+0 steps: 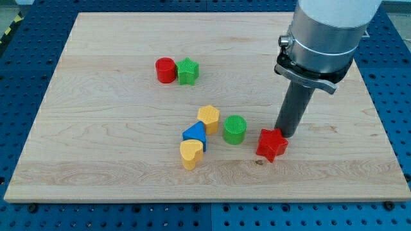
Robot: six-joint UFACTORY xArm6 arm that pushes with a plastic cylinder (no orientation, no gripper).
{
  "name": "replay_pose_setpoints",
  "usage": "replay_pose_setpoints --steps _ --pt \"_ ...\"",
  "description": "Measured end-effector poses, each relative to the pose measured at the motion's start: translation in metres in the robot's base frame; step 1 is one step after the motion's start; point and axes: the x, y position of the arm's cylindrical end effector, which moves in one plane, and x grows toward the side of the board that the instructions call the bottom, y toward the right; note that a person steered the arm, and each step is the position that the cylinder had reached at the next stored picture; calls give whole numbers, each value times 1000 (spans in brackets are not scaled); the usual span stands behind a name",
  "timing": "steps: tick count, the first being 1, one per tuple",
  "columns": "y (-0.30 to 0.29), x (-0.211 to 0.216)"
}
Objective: Push the red star closure to the green circle
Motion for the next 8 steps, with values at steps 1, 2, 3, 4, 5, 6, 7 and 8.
replay_pose_setpoints --steps 1,2,3,4,5,6,7,8 --pt "-7 -2" --pt "-19 -11" --pt "7 -15" --pt "23 -2" --pt "39 13" --pt "47 36" --pt "27 48" --pt "21 48"
